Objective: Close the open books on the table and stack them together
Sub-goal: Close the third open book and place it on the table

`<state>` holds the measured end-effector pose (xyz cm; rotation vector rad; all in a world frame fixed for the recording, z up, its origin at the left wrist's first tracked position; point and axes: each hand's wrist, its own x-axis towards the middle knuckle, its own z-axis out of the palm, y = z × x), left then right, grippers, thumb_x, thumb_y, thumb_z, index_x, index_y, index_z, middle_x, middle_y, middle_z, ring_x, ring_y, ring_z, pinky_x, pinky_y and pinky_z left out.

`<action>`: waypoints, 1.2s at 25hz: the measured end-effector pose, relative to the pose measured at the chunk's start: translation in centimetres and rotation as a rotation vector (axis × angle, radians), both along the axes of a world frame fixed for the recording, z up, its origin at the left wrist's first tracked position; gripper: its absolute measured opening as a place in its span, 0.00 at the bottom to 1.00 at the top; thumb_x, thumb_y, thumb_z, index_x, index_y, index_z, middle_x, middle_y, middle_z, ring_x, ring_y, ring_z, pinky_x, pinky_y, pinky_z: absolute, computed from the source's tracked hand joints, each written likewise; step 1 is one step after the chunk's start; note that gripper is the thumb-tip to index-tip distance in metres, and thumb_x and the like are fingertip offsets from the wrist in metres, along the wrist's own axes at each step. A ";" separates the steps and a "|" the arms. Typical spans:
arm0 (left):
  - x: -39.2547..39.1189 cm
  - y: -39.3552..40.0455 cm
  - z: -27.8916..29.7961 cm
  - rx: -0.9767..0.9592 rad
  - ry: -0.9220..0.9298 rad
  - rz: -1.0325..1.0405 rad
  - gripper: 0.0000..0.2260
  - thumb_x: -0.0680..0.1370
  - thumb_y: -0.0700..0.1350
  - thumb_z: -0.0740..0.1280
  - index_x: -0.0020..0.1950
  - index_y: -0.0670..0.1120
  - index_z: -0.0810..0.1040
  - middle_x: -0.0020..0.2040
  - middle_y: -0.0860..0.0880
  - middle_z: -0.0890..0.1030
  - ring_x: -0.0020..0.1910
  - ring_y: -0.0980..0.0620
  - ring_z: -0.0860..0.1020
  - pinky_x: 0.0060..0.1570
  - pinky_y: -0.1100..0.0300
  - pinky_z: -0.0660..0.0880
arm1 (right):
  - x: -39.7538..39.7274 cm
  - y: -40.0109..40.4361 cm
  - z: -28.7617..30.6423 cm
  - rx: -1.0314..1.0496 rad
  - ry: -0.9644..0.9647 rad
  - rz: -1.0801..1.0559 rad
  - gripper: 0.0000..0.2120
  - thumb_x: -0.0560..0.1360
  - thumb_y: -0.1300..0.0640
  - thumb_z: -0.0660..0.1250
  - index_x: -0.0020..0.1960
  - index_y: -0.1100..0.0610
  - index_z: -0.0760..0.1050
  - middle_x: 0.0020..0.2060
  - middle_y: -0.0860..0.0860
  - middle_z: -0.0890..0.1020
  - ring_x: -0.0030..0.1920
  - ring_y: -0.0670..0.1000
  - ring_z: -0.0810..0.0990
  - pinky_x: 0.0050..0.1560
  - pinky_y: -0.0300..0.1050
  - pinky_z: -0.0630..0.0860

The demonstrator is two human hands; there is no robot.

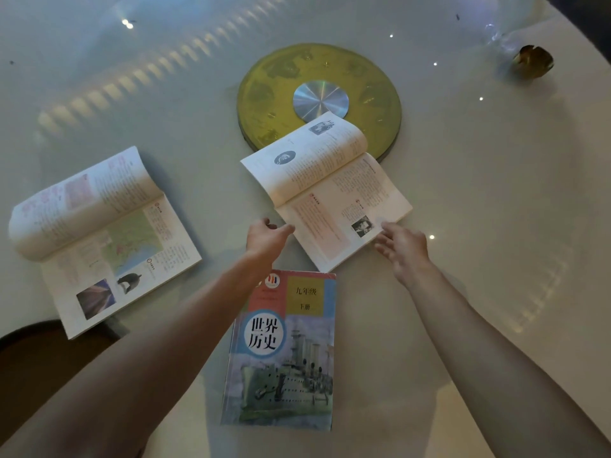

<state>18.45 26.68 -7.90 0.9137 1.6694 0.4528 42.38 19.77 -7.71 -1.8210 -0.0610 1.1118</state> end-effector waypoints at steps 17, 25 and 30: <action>2.4 1.5 0.6 -0.221 -0.610 0.352 0.14 0.79 0.33 0.68 0.62 0.40 0.72 0.53 0.40 0.84 0.41 0.47 0.86 0.43 0.54 0.85 | -1.1 -1.7 -1.6 -0.051 -0.068 0.141 0.16 0.76 0.53 0.72 0.55 0.66 0.82 0.45 0.57 0.85 0.46 0.56 0.84 0.50 0.56 0.83; 1.4 -1.9 2.2 -0.009 -0.189 0.106 0.08 0.75 0.48 0.75 0.42 0.46 0.79 0.37 0.50 0.79 0.35 0.53 0.77 0.41 0.56 0.79 | -1.4 -4.2 2.5 0.140 0.117 -0.006 0.08 0.79 0.67 0.66 0.45 0.56 0.75 0.43 0.54 0.85 0.41 0.52 0.84 0.40 0.46 0.81; 0.6 -3.6 1.4 -0.034 -0.459 0.289 0.09 0.76 0.45 0.75 0.54 0.50 0.80 0.37 0.50 0.85 0.40 0.51 0.83 0.48 0.57 0.82 | 0.7 -8.0 2.7 0.107 0.050 0.089 0.08 0.79 0.68 0.66 0.48 0.57 0.81 0.43 0.52 0.88 0.42 0.53 0.85 0.40 0.47 0.82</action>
